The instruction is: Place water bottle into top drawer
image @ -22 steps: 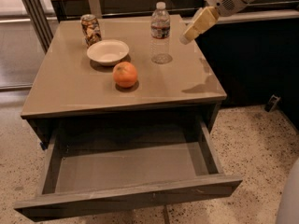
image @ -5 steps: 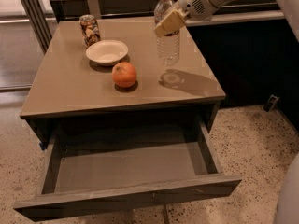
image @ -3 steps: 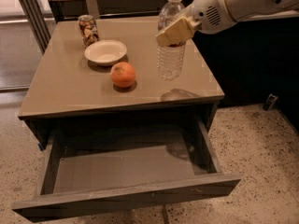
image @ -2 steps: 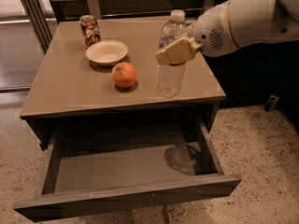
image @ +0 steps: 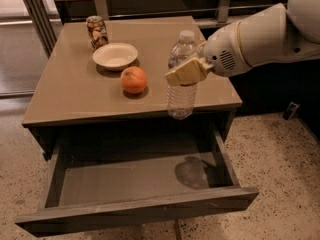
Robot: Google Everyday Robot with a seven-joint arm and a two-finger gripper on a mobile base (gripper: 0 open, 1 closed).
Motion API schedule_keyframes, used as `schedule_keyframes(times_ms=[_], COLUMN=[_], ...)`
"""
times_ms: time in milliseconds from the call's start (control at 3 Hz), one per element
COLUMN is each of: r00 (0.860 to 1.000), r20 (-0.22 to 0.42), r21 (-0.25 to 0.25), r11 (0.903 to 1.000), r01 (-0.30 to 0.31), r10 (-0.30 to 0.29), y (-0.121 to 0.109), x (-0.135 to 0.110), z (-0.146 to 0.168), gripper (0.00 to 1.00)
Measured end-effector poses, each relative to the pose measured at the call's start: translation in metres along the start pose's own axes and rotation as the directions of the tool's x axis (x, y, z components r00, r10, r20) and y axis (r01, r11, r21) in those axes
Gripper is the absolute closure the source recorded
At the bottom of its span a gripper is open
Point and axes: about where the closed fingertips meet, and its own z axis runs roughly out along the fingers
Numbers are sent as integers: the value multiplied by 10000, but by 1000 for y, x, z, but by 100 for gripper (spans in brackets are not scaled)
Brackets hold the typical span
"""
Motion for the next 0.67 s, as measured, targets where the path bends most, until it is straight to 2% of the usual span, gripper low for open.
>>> schedule_keyframes(times_ms=[333, 667], r00=[9993, 9980], r20=[341, 630], r21=[-166, -571], r11=[9997, 9983], r01=[152, 77], r10=[-146, -41], y=[27, 64], x=[19, 70], z=[9, 43], gripper=[100, 100])
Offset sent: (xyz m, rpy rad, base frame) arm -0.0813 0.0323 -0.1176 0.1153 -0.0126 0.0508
